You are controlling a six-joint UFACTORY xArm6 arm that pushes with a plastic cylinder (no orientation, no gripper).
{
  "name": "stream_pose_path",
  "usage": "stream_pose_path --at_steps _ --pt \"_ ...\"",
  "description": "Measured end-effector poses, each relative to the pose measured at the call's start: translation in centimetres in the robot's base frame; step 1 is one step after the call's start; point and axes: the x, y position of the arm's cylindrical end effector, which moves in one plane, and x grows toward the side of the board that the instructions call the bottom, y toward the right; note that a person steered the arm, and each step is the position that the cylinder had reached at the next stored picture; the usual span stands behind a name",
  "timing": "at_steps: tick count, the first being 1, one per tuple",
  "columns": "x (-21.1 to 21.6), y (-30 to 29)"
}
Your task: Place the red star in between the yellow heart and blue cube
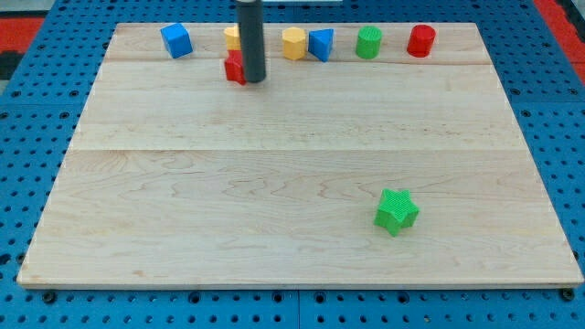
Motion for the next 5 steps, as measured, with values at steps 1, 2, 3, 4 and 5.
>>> stream_pose_path --at_steps 1,2,3,4,5 --pt "-1.5 -4.4" --pt "0.7 -5.8" --pt "1.5 -5.8" --pt "0.2 -5.8" --pt "-1.5 -5.7"
